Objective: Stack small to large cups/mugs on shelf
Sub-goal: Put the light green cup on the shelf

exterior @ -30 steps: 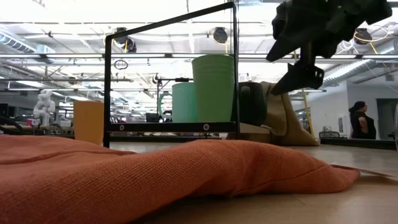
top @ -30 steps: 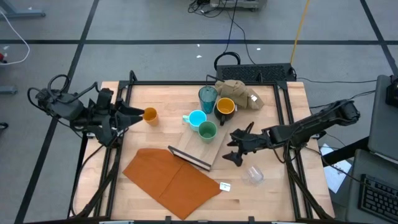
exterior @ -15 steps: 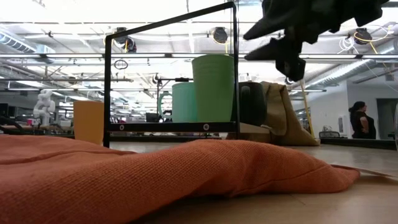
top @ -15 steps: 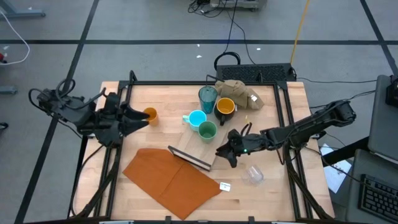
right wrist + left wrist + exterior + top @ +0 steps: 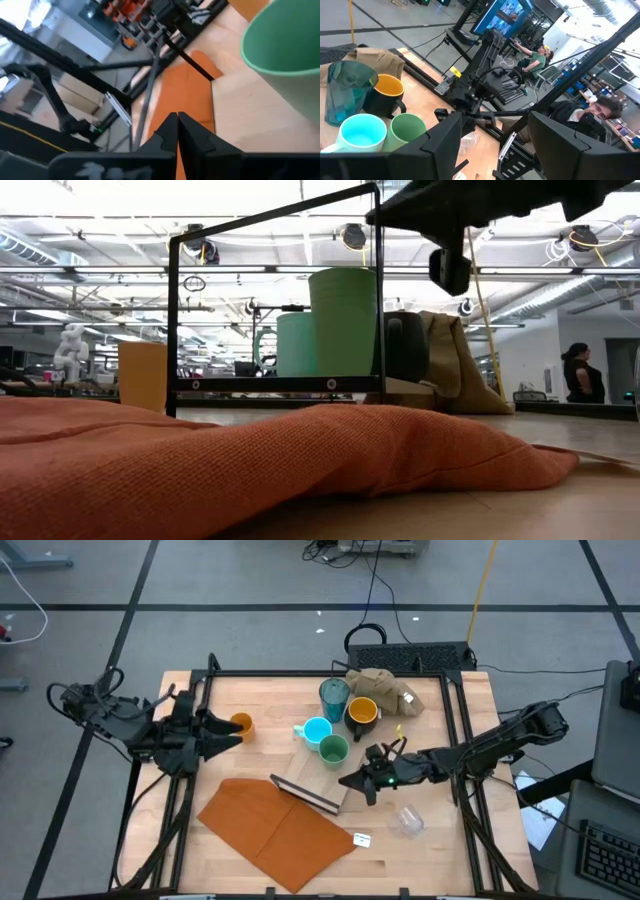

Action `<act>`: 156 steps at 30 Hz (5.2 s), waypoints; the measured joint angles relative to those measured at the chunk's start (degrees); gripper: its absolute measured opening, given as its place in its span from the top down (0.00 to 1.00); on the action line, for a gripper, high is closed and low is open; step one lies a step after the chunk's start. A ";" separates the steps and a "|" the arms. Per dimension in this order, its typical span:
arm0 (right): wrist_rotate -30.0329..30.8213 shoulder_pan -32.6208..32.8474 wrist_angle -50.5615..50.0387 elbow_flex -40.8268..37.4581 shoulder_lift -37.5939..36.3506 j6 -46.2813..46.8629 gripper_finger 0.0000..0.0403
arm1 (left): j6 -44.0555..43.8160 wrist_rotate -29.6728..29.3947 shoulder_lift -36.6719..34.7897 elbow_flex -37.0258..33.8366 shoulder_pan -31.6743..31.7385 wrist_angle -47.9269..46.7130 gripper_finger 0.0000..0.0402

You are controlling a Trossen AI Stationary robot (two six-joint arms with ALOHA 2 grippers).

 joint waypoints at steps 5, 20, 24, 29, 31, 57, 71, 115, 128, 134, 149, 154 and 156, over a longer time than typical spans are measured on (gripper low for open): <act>1.75 0.91 6.04 0.00 0.00 -1.52 1.00 | -9.09 0.45 2.90 0.02 1.16 -7.88 0.43; 3.60 8.36 14.66 0.00 -13.15 -8.64 1.00 | -8.45 12.45 13.32 0.00 13.98 -17.21 0.81; 6.40 9.98 15.09 0.00 -18.88 -13.09 1.00 | -7.14 14.98 15.39 0.00 16.82 -17.20 0.97; 9.05 12.28 13.16 0.00 -24.95 -18.96 1.00 | -5.26 22.49 19.55 0.00 19.39 -16.79 0.99; 10.87 13.13 10.88 0.00 -26.50 -20.59 1.00 | -4.58 24.19 22.07 0.00 20.46 -16.82 0.99; 13.75 17.44 8.41 0.00 -27.29 -21.05 1.00 | -0.93 35.70 41.59 0.00 26.14 -7.57 1.00; 13.74 17.42 8.64 0.00 -27.38 -20.86 1.00 | -2.00 37.52 45.19 0.00 26.12 -2.80 1.00; 13.73 17.42 8.69 0.00 -27.38 -20.65 1.00 | 1.59 33.22 47.83 0.00 26.05 5.60 1.00; 13.71 17.42 8.67 0.00 -27.38 -20.63 1.00 | 3.19 31.81 47.83 0.00 26.33 7.24 1.00; 13.71 17.42 8.67 0.00 -27.38 -20.63 1.00 | 3.57 32.37 48.55 0.00 26.33 8.66 1.00; 13.69 17.40 8.69 0.02 -27.42 -20.06 1.00 | 3.12 35.19 52.24 0.00 26.20 11.70 1.00; 13.69 17.40 8.69 0.02 -27.42 -20.48 1.00 | 2.76 34.78 52.18 0.00 26.16 11.48 1.00; 13.68 17.40 8.63 0.02 -27.42 -20.50 1.00 | 2.39 33.92 52.18 0.01 25.96 12.02 1.00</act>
